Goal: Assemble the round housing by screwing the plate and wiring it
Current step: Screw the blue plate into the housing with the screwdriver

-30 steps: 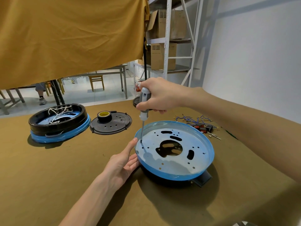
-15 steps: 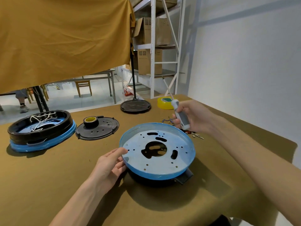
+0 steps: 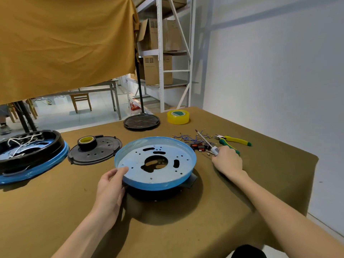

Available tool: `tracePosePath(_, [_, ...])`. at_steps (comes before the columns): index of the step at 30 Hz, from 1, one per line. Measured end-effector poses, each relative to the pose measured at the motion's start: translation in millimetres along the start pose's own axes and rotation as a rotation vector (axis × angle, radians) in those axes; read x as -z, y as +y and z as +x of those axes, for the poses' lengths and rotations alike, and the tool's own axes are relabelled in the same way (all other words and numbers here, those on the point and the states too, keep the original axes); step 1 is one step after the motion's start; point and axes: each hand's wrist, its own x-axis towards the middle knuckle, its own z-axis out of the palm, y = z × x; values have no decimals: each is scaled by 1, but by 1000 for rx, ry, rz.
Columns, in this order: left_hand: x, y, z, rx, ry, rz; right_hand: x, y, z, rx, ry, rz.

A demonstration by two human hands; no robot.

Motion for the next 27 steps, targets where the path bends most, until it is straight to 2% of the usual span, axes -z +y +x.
tracePosePath(6, [2, -8, -5, -121, -109, 319, -6, -5, 1, -1, 85, -45])
tracePosePath(8, [3, -9, -6, -172, -129, 461, -3, -6, -3, 10, 66, -23])
tracePosePath(10, [3, -7, -9, -211, -161, 550, 3, -7, -9, 12, 6, 176])
tracePosePath(13, [0, -7, -11, -317, -194, 581, 16, -21, -28, 56, -133, 649])
tracePosePath(16, [0, -6, -21, -656, -48, 689, 31, -42, -46, 125, -222, 815])
tracePosePath(18, [0, -1, -26, -959, 4, 746, 39, -51, -51, 152, -147, 789])
tracePosePath(20, [-1, 1, -28, -1111, -6, 758, 44, -57, -54, 189, -87, 727])
tracePosePath(23, [-8, -1, -30, -1077, -130, 771, 50, -61, -61, 233, -139, 761])
tracePosePath(27, [-17, -5, -29, -1041, -233, 792, 55, -70, -78, 398, -355, 760])
